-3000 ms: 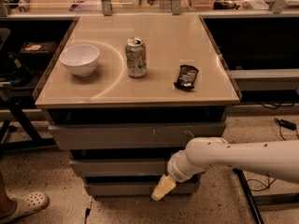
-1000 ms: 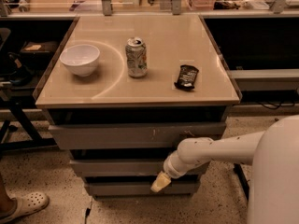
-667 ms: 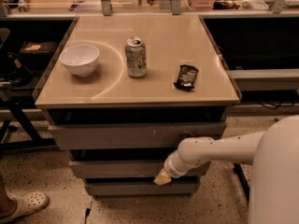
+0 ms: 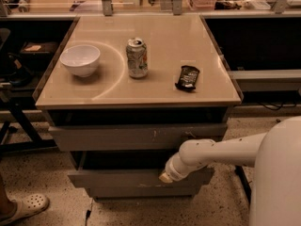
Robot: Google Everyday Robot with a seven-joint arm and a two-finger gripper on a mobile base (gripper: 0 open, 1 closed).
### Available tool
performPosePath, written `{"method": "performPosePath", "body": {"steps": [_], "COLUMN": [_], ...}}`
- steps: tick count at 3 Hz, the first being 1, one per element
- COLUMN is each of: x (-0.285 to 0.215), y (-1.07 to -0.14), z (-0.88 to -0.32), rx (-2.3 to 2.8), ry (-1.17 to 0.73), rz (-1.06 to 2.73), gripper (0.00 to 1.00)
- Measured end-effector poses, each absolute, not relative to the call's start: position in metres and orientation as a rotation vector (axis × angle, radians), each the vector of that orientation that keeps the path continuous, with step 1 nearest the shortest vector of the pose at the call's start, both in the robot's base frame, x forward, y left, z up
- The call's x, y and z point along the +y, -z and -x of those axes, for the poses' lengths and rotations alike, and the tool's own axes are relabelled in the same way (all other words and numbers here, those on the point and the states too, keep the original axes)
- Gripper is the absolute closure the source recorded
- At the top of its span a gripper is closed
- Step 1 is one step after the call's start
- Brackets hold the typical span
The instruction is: Open middle drawer
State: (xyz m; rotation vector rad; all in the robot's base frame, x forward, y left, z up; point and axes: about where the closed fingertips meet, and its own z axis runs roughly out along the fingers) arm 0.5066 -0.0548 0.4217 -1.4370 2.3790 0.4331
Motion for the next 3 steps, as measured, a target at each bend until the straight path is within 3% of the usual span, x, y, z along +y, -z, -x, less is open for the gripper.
{"method": "performPosePath", "body": {"steps": [1,3], "x": [-0.055,-0.061], "y": [-0.422,-0.424], "z": [-0.507,-0.491], "rx": [2.379,2.408], "ry": [-0.433,-0.465], "rz": [1.437,1.439], "gripper": [1.0,1.0]}}
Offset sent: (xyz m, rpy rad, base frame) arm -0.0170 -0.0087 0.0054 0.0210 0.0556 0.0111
